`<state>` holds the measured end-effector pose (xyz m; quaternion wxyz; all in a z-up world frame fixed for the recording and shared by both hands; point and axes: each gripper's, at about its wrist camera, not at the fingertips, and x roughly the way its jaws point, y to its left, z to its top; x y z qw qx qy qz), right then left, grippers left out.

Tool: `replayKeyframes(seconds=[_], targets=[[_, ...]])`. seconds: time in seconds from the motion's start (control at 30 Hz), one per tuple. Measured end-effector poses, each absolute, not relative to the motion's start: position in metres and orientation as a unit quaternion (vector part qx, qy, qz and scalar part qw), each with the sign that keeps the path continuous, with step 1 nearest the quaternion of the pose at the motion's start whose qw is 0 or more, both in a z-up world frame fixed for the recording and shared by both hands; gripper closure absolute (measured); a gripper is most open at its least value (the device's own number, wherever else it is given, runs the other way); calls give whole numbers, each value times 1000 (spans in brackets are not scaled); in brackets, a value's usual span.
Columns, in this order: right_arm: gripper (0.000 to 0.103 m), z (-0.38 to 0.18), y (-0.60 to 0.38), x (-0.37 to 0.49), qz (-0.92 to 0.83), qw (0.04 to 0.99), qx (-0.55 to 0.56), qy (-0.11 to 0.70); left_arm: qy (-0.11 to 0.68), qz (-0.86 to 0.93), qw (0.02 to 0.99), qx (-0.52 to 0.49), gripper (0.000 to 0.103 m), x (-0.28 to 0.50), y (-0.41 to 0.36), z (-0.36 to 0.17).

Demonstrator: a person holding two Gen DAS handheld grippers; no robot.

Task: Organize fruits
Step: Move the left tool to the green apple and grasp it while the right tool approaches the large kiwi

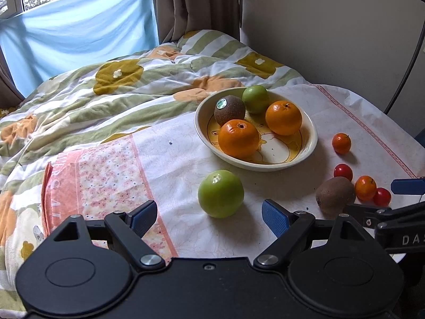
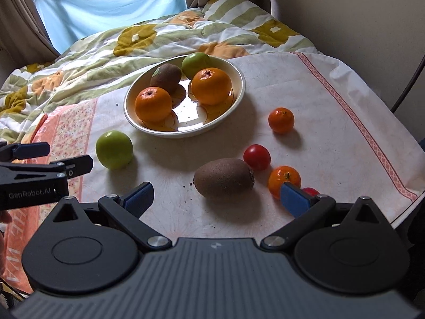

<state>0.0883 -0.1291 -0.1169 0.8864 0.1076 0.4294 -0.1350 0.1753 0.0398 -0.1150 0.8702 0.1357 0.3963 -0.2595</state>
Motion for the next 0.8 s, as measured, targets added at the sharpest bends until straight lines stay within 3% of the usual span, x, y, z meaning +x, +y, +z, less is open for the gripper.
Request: replayKeyframes(seconds=[0.27, 0.43, 0.8], targets=[[0, -145, -127, 102, -131, 881, 117, 439, 417, -268, 858, 140, 20, 198, 23, -141], [0, -155, -129, 109, -137, 880, 115, 440, 434, -269, 847, 144, 30, 212, 14, -158], [0, -169, -140, 121, -142, 871, 125, 453, 450, -276, 838, 138, 37, 223, 7, -171]])
